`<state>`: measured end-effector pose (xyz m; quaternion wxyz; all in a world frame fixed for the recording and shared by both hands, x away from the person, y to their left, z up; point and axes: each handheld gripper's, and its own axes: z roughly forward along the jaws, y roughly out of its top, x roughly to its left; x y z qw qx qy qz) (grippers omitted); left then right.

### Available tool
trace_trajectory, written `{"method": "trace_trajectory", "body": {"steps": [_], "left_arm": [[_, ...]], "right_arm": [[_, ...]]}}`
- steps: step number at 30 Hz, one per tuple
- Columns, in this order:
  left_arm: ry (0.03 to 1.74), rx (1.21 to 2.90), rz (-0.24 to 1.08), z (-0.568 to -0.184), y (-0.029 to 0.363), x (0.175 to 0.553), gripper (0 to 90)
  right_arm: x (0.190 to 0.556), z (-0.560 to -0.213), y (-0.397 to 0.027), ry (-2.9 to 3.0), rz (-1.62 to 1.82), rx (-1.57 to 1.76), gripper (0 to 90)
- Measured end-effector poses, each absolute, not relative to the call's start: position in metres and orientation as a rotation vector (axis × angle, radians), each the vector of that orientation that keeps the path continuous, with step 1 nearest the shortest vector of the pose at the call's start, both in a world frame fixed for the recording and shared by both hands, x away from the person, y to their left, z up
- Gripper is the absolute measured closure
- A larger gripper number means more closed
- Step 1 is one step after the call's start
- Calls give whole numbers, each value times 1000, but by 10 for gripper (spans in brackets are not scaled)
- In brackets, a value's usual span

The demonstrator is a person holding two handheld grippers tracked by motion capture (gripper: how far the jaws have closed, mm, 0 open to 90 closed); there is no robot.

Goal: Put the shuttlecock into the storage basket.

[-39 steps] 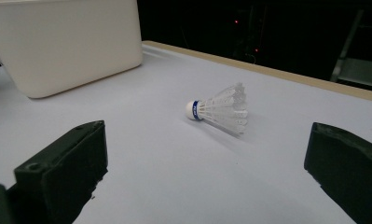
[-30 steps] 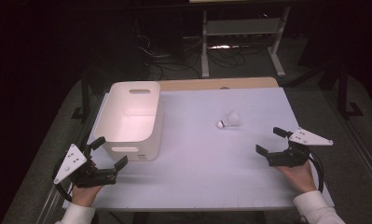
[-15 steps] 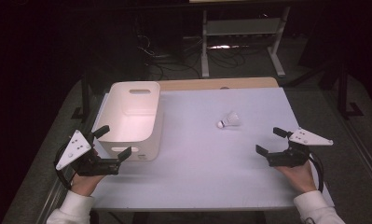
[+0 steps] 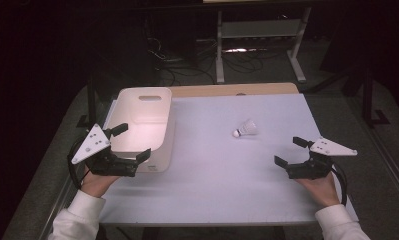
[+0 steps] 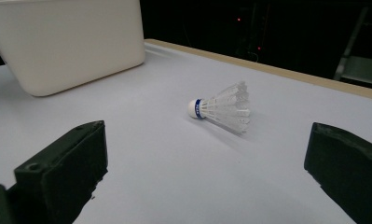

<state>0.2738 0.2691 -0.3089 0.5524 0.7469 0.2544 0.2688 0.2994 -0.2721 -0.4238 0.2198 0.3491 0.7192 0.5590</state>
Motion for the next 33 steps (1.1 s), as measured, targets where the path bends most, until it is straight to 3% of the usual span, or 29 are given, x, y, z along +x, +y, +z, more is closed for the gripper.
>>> {"method": "trace_trajectory", "body": {"steps": [33], "left_arm": [[589, 1965, 463, -282, 219, 335, 0]], "right_arm": [[297, -423, -272, 2004, 1534, 958, 0]]}}
